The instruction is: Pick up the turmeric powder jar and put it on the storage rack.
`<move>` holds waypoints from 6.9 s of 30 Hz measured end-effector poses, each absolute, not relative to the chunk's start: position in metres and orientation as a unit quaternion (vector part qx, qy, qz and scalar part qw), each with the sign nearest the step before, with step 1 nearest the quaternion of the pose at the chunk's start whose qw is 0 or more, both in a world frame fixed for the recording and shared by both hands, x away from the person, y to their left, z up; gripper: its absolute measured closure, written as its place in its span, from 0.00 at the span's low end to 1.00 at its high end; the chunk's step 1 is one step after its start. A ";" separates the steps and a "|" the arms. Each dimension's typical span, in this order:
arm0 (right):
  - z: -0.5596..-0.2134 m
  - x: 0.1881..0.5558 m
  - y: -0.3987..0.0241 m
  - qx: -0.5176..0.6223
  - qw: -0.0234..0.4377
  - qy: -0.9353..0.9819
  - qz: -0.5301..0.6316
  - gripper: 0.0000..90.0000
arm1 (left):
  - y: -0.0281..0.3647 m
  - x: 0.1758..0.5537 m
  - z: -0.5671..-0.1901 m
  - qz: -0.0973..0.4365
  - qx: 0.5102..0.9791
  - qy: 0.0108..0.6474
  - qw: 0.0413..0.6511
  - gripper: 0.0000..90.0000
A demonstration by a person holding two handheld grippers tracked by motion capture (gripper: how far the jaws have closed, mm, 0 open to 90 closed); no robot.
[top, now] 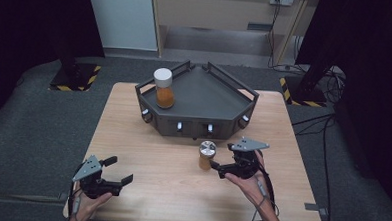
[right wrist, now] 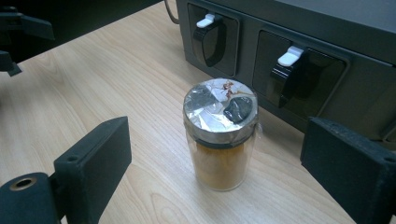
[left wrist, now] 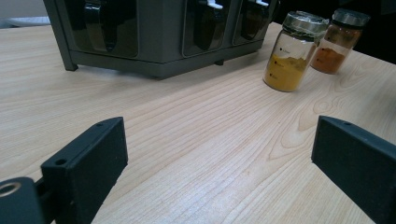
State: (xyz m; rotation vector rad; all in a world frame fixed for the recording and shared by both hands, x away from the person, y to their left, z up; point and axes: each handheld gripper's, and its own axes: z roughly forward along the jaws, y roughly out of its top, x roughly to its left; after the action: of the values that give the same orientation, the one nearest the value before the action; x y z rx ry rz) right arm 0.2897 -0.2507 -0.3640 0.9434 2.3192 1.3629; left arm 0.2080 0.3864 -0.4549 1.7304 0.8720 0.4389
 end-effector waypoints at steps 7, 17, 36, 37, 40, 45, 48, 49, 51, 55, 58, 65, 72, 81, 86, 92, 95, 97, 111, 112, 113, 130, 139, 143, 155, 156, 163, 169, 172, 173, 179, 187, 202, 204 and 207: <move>-0.367 0.299 -0.242 0.328 0.139 0.807 0.471 0.10 | 0.386 0.208 -0.455 0.185 0.731 0.366 0.545 0.03; -0.373 0.312 -0.228 0.329 0.140 0.810 0.465 0.11 | 0.386 0.208 -0.455 0.185 0.732 0.365 0.545 0.03; -0.393 0.330 -0.208 0.333 0.143 0.817 0.448 0.21 | 0.385 0.209 -0.454 0.186 0.734 0.363 0.542 0.04; -0.394 0.331 -0.208 0.334 0.143 0.817 0.448 0.22 | 0.385 0.209 -0.454 0.185 0.734 0.363 0.542 0.04; -0.396 0.331 -0.206 0.330 0.146 0.818 0.449 0.26 | 0.384 0.209 -0.454 0.185 0.735 0.363 0.542 0.04; -0.400 0.329 -0.202 0.323 0.159 0.820 0.445 0.35 | 0.384 0.209 -0.454 0.185 0.735 0.363 0.542 0.04; -0.402 0.330 -0.203 0.321 0.160 0.819 0.448 0.36 | 0.384 0.209 -0.454 0.184 0.735 0.364 0.542 0.04; -0.403 0.329 -0.203 0.320 0.162 0.819 0.449 0.36 | 0.384 0.209 -0.454 0.184 0.736 0.364 0.541 0.04; -0.402 0.327 -0.201 0.317 0.169 0.820 0.446 0.36 | 0.384 0.209 -0.454 0.185 0.736 0.363 0.540 0.04; -0.401 0.326 -0.201 0.314 0.171 0.821 0.445 0.37 | 0.384 0.209 -0.454 0.185 0.737 0.363 0.539 0.04; -0.399 0.328 -0.200 0.309 0.170 0.824 0.443 0.37 | 0.384 0.210 -0.454 0.184 0.736 0.363 0.540 0.04; -0.390 0.330 -0.200 0.302 0.162 0.827 0.446 0.38 | 0.384 0.209 -0.454 0.184 0.736 0.363 0.541 0.04; -0.375 0.330 -0.199 0.282 0.166 0.832 0.448 0.38 | 0.384 0.210 -0.454 0.183 0.737 0.362 0.540 0.04; -0.356 0.335 -0.198 0.264 0.164 0.834 0.456 0.38 | 0.384 0.210 -0.454 0.182 0.738 0.361 0.540 0.04; -0.346 0.336 -0.196 0.256 0.163 0.835 0.459 0.38 | 0.384 0.210 -0.454 0.182 0.738 0.362 0.540 0.04; -0.335 0.338 -0.195 0.252 0.159 0.835 0.463 0.38 | 0.384 0.210 -0.454 0.182 0.738 0.362 0.540 0.04; -0.327 0.339 -0.194 0.251 0.163 0.834 0.464 0.38 | 0.383 0.210 -0.454 0.181 0.738 0.362 0.539 0.04; -0.320 0.340 -0.193 0.251 0.162 0.834 0.463 0.38 | 0.383 0.210 -0.454 0.181 0.738 0.362 0.539 0.04; -0.286 0.352 -0.184 0.250 0.170 0.833 0.463 0.38 | 0.384 0.211 -0.454 0.179 0.738 0.362 0.541 0.04; -0.283 0.353 -0.183 0.251 0.170 0.833 0.463 0.38 | 0.384 0.211 -0.454 0.179 0.738 0.362 0.541 0.04; -0.281 0.354 -0.182 0.252 0.170 0.833 0.463 0.38 | 0.384 0.211 -0.454 0.179 0.737 0.362 0.541 0.04; -0.254 0.377 -0.177 0.266 0.193 0.823 0.464 0.38 | 0.383 0.211 -0.454 0.179 0.739 0.361 0.540 0.04; -0.253 0.391 -0.172 0.280 0.197 0.818 0.463 0.38 | 0.383 0.212 -0.454 0.178 0.740 0.360 0.539 0.04; -0.252 0.397 -0.170 0.285 0.203 0.815 0.461 0.38 | 0.383 0.212 -0.454 0.178 0.740 0.360 0.539 0.04; -0.249 0.419 -0.162 0.312 0.212 0.802 0.463 0.38 | 0.383 0.212 -0.454 0.175 0.741 0.358 0.540 0.04; -0.248 0.421 -0.161 0.313 0.213 0.802 0.461 0.38 | 0.383 0.212 -0.454 0.175 0.742 0.358 0.539 0.04; -0.252 0.429 -0.151 0.320 0.229 0.796 0.461 0.38 | 0.383 0.213 -0.454 0.174 0.742 0.358 0.539 0.04; -0.259 0.439 -0.141 0.323 0.228 0.795 0.461 0.38 | 0.384 0.213 -0.455 0.172 0.740 0.360 0.542 0.04; -0.264 0.444 -0.136 0.327 0.229 0.794 0.459 0.38 | 0.384 0.213 -0.455 0.172 0.740 0.359 0.542 0.04; -0.265 0.446 -0.135 0.329 0.226 0.794 0.458 0.38 | 0.384 0.213 -0.455 0.172 0.740 0.359 0.542 0.04; -0.271 0.454 -0.130 0.339 0.226 0.793 0.452 0.38 | 0.384 0.213 -0.455 0.171 0.738 0.360 0.544 0.04; -0.276 0.460 -0.126 0.348 0.233 0.791 0.447 0.38 | 0.385 0.213 -0.455 0.171 0.738 0.360 0.545 0.04; -0.289 0.466 -0.123 0.359 0.229 0.787 0.447 0.38 | 0.385 0.213 -0.456 0.172 0.737 0.359 0.546 0.04; -0.291 0.466 -0.123 0.361 0.228 0.786 0.447 0.38 | 0.385 0.213 -0.456 0.171 0.737 0.360 0.546 0.04; -0.292 0.467 -0.124 0.363 0.227 0.783 0.450 0.38 | 0.385 0.213 -0.456 0.171 0.738 0.359 0.546 0.04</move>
State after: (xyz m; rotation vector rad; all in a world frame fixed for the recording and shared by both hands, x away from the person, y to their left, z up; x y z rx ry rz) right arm 0.4669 -0.1245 -0.2919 1.0001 2.1588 1.2412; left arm 0.2133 0.3848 -0.4556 1.7493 0.8517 0.4056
